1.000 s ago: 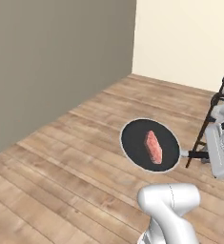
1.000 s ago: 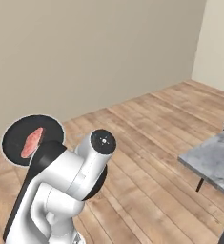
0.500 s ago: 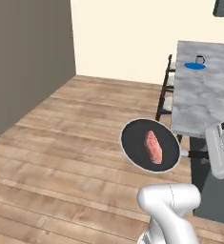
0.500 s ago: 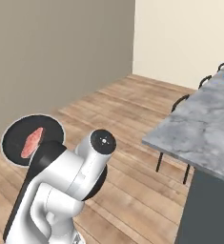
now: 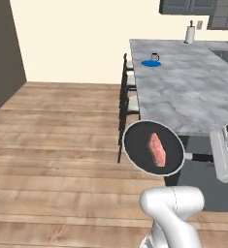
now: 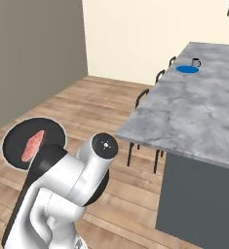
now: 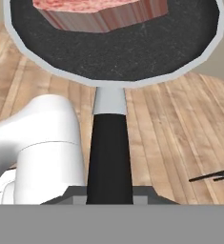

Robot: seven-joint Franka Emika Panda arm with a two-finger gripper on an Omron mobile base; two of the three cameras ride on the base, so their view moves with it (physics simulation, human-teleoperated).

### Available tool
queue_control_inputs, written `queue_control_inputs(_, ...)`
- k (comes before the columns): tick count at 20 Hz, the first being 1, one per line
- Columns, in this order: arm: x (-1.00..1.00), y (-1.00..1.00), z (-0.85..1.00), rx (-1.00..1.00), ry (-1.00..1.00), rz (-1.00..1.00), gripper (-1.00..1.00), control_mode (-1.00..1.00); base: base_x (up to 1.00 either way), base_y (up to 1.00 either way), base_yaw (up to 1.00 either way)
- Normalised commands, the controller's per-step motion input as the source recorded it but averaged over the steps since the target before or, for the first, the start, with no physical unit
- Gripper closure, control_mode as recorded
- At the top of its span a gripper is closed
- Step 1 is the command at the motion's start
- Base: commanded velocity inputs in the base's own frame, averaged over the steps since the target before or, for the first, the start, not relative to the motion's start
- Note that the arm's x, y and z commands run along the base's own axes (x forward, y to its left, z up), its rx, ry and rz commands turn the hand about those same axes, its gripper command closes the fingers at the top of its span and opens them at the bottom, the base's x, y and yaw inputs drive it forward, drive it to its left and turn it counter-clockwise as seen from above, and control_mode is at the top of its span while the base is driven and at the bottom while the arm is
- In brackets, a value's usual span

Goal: Pick up the pan with the steak in it and place it on the dining table. Then place the steak on the plate.

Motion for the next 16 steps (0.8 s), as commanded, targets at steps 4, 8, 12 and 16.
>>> queue_control_inputs(4,0.0,0.0,0.0,0.0,0.0,0.0,1.0,1.0,0.03,0.25,-0.03)
queue_control_inputs(8,0.0,0.0,0.0,0.0,0.0,0.0,1.0,1.0,0.21,0.95,-0.13)
queue_control_inputs(12,0.0,0.0,0.0,0.0,0.0,0.0,1.0,1.0,0.13,0.99,-0.12)
queue_control_inputs(16,0.0,0.0,0.0,0.0,0.0,0.0,1.0,1.0,0.14,0.97,-0.13)
